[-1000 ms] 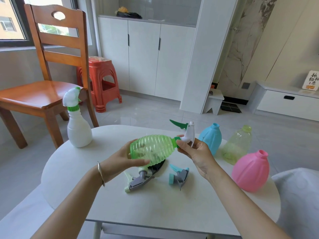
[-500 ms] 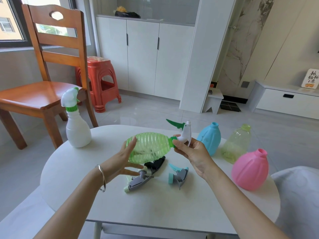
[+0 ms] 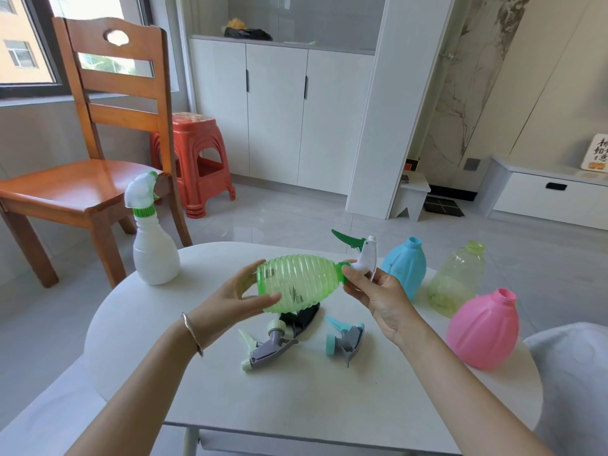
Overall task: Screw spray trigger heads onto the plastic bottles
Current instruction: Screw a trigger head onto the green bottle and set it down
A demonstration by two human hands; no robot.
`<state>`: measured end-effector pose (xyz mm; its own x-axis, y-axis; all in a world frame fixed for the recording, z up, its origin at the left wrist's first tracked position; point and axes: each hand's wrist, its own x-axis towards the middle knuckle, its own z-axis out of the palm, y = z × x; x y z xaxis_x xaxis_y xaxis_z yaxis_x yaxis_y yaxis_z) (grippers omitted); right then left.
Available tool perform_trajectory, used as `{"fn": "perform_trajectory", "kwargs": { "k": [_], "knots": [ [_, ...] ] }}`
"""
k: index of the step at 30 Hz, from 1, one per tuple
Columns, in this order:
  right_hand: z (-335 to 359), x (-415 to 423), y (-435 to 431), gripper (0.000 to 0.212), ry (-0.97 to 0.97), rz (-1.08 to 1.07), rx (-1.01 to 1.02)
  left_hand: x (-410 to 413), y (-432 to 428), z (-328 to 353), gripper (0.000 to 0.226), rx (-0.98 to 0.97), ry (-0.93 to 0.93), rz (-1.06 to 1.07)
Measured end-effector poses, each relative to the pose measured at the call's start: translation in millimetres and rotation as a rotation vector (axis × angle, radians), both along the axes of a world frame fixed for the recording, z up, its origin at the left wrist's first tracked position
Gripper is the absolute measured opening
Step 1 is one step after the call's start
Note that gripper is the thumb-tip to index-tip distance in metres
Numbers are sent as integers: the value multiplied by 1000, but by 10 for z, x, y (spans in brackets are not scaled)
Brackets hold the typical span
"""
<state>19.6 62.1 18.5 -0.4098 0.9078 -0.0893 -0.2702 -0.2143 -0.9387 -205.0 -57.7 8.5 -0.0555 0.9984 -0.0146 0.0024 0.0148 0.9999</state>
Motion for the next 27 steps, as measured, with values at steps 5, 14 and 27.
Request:
{"fn": "perform_trajectory", "kwargs": {
  "k": [5,14,27],
  "knots": [
    [-18,-55,-53,35,-39,41,51,70,3,37,68,-156,-148,-21],
    [44,-66,-71,38,-23,40,50,56,-9,71,73,-14,-94,98],
    [94,-172,-223,29,0,155,194,144,17,36,92,-259,-193,55]
  ]
}}
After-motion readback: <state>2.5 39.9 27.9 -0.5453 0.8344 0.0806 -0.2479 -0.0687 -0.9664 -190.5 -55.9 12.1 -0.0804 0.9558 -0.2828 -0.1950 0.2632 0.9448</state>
